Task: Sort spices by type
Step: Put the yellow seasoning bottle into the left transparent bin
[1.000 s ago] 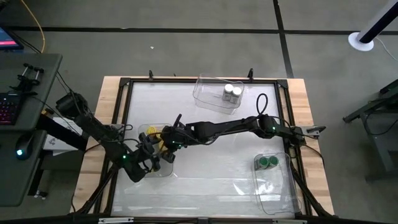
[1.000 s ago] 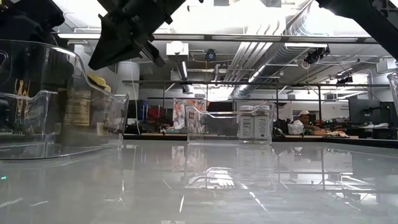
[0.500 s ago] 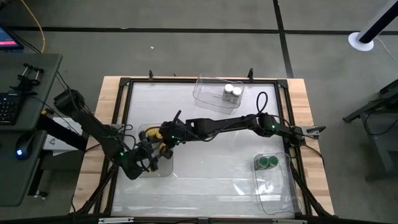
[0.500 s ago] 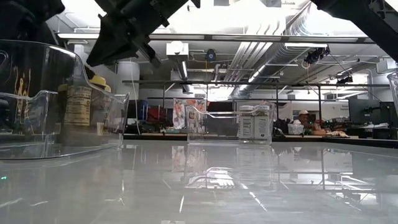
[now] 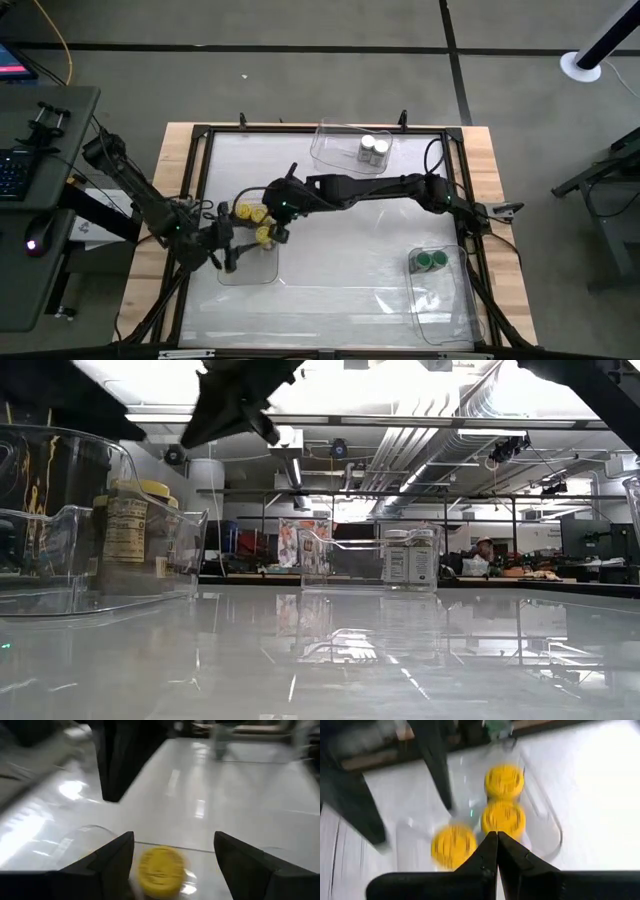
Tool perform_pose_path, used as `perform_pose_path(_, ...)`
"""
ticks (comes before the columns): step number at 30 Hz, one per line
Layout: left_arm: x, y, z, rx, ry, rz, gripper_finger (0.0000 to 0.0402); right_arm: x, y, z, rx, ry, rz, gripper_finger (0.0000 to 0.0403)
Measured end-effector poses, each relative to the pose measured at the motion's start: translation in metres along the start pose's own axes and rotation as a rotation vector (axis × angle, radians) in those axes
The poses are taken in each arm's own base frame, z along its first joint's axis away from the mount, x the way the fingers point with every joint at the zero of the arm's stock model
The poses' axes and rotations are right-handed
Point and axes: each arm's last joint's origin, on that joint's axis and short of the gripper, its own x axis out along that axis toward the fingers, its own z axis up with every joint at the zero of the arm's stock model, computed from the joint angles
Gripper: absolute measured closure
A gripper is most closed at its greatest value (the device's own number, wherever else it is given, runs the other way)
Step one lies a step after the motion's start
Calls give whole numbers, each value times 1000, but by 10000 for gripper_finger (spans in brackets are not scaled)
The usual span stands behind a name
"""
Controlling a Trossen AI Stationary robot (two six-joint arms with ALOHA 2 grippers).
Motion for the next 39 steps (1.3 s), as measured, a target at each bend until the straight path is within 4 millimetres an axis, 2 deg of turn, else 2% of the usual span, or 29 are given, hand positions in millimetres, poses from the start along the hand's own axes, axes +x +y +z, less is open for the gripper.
perform_pose_path(2,-6,-2,6,-59,27,-77,157,-2,-1,-6,-41,74,26,403)
perform_pose_path(4,-12,-6,10,-101,63,-153,189,-3,0,-12,-70,149,64,403)
perform_pose_path(6,-18,-13,11,-134,117,-224,240,-3,3,-19,-99,201,106,403)
perform_pose_path(9,-26,-24,7,-183,223,-300,351,1,10,-22,-127,200,149,403)
perform_pose_path(11,-33,-31,0,-217,309,-335,385,2,14,-22,-132,186,179,403)
perform_pose_path(16,-56,-39,-23,-234,567,-268,400,17,18,-28,-112,192,201,403)
perform_pose_path(22,-82,-33,-24,-198,698,-110,401,36,18,-35,-71,187,187,403)
perform_pose_path(24,-86,-28,-21,-186,691,-58,401,39,18,-34,-59,172,189,403)
perform_pose_path(28,-88,-26,-14,-201,627,-64,401,42,19,-33,-42,147,190,403)
perform_pose_path(31,-88,-22,-14,-205,663,-46,401,42,19,-33,-40,148,191,403)
perform_pose_path(37,-91,1,-18,-206,805,243,401,42,20,-33,-41,149,192,403)
perform_pose_path(39,-90,5,-20,-214,826,284,401,42,20,-33,-42,149,193,403)
